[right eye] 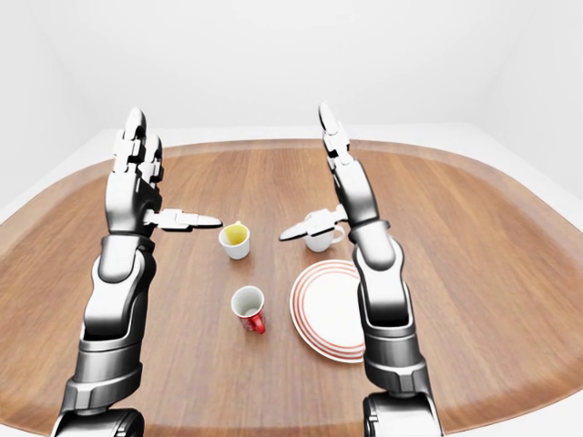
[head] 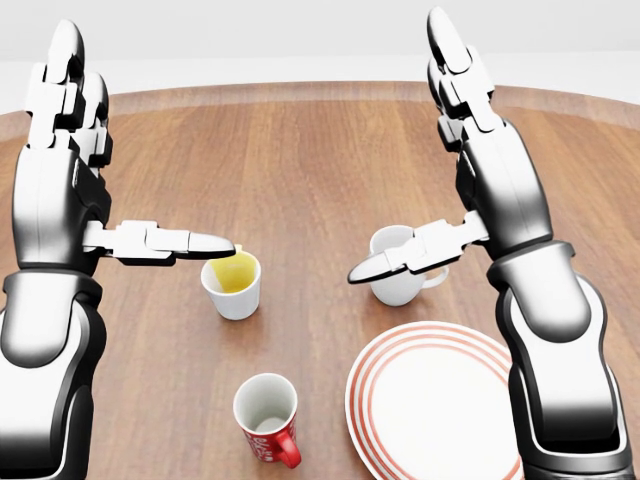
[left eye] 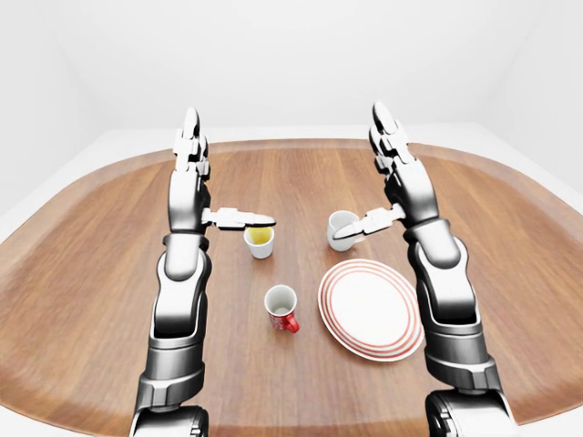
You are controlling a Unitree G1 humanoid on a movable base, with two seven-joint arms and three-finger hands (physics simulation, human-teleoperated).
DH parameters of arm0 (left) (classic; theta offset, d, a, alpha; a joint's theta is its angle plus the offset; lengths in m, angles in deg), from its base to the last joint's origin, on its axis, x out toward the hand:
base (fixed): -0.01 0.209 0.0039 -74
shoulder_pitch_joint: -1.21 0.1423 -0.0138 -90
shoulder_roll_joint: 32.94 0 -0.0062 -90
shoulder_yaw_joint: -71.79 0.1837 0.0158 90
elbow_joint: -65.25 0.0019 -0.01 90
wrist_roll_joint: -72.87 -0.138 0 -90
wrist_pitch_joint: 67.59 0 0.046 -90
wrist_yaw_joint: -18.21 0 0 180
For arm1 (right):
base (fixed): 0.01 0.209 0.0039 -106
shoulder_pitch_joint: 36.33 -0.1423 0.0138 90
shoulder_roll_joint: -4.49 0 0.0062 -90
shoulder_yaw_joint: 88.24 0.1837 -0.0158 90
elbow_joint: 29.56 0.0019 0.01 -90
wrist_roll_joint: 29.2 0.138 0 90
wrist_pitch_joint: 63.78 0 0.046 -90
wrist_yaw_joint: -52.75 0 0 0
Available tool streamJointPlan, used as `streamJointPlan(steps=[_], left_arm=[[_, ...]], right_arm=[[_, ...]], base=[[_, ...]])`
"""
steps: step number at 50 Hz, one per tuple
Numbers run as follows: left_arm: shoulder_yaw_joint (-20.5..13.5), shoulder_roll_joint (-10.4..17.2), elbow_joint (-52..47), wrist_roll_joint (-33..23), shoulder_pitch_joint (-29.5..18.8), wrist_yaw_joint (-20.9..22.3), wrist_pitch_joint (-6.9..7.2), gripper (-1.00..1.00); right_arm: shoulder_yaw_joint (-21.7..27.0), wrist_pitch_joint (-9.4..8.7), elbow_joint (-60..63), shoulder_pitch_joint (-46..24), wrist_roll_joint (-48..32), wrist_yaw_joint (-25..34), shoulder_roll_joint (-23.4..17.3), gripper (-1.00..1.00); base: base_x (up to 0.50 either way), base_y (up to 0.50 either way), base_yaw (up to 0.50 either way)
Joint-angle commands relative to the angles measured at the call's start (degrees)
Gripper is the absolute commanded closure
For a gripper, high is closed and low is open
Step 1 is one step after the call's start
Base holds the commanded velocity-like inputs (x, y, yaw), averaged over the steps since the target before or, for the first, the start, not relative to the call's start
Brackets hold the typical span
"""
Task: Pick up the red mug and put it on the plate
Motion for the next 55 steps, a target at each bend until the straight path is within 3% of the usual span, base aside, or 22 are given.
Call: streamJointPlan(steps=[1, 23, 55], left_arm=[[-0.08, 0.04, -0.26, 0.15, -0.27, -0.03, 0.00, -1.00], [-0.12, 0.28, -1.10, -0.02, -0.99, 0.09, 0.00, -1.00], [-0.29, 0.41, -0.66, 0.42, -0.82, 0.01, 0.00, -1.00]], right_arm=[[-1.12, 0.00, -7.44, -3.47, -2.94, 3.62, -0.79, -1.00], [-4.36, 0.00, -17.42, -11.11, -14.30, 13.28, 0.68, -1.00], [-7.96, 0.00, -34.78, -13.21, -23.56, 15.38, 6.58, -1.00]], base=[[0.00, 0.00, 0.00], [0.00, 0.00, 0.00], [0.00, 0.00, 0.00]])
